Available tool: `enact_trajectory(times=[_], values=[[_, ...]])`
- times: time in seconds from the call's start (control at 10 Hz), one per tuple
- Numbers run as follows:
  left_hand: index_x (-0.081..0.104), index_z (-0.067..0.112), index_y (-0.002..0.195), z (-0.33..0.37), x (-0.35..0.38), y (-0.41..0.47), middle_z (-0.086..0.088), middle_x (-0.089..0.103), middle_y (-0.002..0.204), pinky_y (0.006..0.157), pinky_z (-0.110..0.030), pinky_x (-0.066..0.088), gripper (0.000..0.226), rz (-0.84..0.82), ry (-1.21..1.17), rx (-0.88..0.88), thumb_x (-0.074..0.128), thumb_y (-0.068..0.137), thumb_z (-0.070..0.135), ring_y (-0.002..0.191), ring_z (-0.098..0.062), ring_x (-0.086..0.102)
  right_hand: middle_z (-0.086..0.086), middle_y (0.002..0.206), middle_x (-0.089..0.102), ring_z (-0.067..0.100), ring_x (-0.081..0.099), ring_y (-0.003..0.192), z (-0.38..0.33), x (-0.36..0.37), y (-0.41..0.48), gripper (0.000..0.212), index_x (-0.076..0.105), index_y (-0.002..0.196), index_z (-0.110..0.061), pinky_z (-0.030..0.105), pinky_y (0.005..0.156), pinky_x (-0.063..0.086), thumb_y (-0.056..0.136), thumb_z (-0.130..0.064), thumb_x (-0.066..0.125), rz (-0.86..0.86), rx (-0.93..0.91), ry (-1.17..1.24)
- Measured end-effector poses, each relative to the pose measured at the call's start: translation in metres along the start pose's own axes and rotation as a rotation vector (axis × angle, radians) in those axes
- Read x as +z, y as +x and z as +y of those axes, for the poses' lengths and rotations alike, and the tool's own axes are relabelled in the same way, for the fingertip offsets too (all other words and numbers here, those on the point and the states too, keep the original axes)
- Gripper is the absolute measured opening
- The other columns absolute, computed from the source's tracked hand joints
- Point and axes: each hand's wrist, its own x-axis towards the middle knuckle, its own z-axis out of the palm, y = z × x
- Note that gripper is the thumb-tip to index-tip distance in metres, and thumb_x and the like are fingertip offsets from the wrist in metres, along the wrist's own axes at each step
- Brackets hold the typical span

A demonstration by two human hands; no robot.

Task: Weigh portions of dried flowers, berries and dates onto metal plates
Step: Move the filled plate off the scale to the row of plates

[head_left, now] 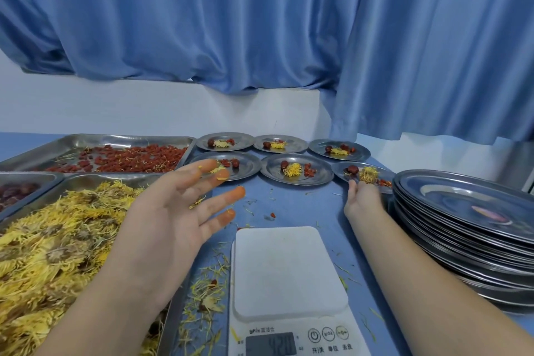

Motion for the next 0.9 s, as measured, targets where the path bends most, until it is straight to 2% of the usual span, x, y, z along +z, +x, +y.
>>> enact_trajectory(times=[0.1, 0.2, 0.3, 0.4, 0.5, 0.6, 0.7, 0.8, 0.9], values=[[0.070, 0.012, 0.105, 0.000, 0.000, 0.000, -0.012, 0.071, 0.114, 0.082, -0.047, 0.049, 0.034, 0.001, 0.010, -0.005, 0.060, 0.075, 0.026, 0.099, -0.038, 0.070, 0.027, 0.148, 0.034, 0.032, 0.038, 0.135, 0.004, 0.000, 0.001, 0.041, 0.031, 0.140, 0.012, 0.018, 0.107, 0.024, 0.101, -0.001, 0.031, -0.100, 0.036, 0.063], [0.069, 0.012, 0.107, -0.001, 0.000, 0.000, -0.010, 0.073, 0.111, 0.081, -0.046, 0.050, 0.038, 0.002, 0.032, -0.011, 0.060, 0.074, 0.027, 0.098, -0.038, 0.071, 0.020, 0.142, 0.045, 0.028, 0.048, 0.128, 0.005, 0.000, 0.011, 0.038, 0.039, 0.137, 0.004, 0.024, 0.105, 0.038, 0.100, -0.006, 0.041, -0.081, -0.076, -0.093], [0.069, 0.013, 0.108, -0.001, 0.001, 0.000, -0.007, 0.074, 0.104, 0.076, -0.043, 0.050, 0.041, -0.011, 0.090, -0.026, 0.061, 0.071, 0.030, 0.093, -0.033, 0.072, 0.008, 0.103, 0.062, 0.016, 0.065, 0.087, 0.004, 0.003, 0.003, 0.024, 0.052, 0.120, -0.003, 0.019, 0.066, 0.057, 0.097, -0.011, 0.049, -0.060, -0.041, -0.149], [0.069, 0.016, 0.108, -0.001, 0.004, -0.002, -0.004, 0.075, 0.095, 0.067, -0.036, 0.050, 0.040, -0.020, 0.184, -0.052, 0.061, 0.072, 0.032, 0.080, -0.023, 0.072, 0.003, 0.074, 0.054, 0.010, 0.053, 0.058, 0.000, 0.010, -0.009, 0.010, 0.054, 0.093, -0.006, 0.019, 0.048, 0.046, 0.095, -0.007, 0.045, -0.145, 0.014, -0.254], [0.070, 0.015, 0.103, -0.004, 0.005, -0.001, -0.004, 0.073, 0.087, 0.062, -0.033, 0.047, 0.023, -0.033, 0.271, -0.063, 0.057, 0.087, 0.024, 0.067, -0.019, 0.067, 0.000, 0.063, 0.049, 0.011, 0.047, 0.050, -0.008, 0.019, -0.038, 0.016, 0.052, 0.076, -0.009, 0.021, 0.046, 0.041, 0.091, -0.005, 0.046, -0.278, 0.081, -0.283], [0.069, 0.012, 0.103, -0.008, 0.007, -0.001, -0.004, 0.070, 0.081, 0.060, -0.032, 0.043, 0.020, -0.040, 0.333, -0.061, 0.053, 0.092, 0.017, 0.060, -0.017, 0.062, -0.001, 0.058, 0.052, 0.011, 0.046, 0.046, -0.013, 0.020, -0.081, 0.011, 0.056, 0.079, -0.010, 0.020, 0.043, 0.039, 0.089, -0.007, 0.053, -0.441, 0.043, -0.395], [0.071, 0.011, 0.101, -0.012, 0.010, -0.001, -0.001, 0.065, 0.072, 0.050, -0.027, 0.040, 0.020, -0.062, 0.392, -0.068, 0.053, 0.094, 0.015, 0.051, -0.012, 0.052, -0.001, 0.056, 0.055, 0.012, 0.046, 0.044, -0.029, 0.006, -0.122, 0.008, 0.060, 0.080, -0.010, 0.020, 0.043, 0.039, 0.088, -0.008, 0.057, -0.613, -0.169, -0.583], [0.074, 0.011, 0.093, -0.015, 0.010, 0.000, -0.003, 0.061, 0.069, 0.045, -0.026, 0.035, 0.020, -0.073, 0.427, -0.081, 0.053, 0.094, 0.013, 0.048, -0.013, 0.045, -0.003, 0.059, 0.059, 0.012, 0.052, 0.049, -0.053, -0.025, -0.147, 0.014, 0.063, 0.079, -0.014, 0.022, 0.049, 0.044, 0.088, -0.007, 0.056, -0.742, -0.560, -0.880], [0.076, 0.016, 0.090, -0.018, 0.007, 0.000, -0.003, 0.063, 0.073, 0.046, -0.027, 0.038, 0.019, -0.094, 0.506, -0.066, 0.058, 0.093, 0.017, 0.051, -0.014, 0.047, -0.009, 0.073, 0.062, 0.009, 0.055, 0.068, -0.084, -0.066, -0.152, 0.015, 0.064, 0.082, -0.021, 0.016, 0.064, 0.044, 0.087, -0.008, 0.059, -0.717, -1.209, -1.287]])
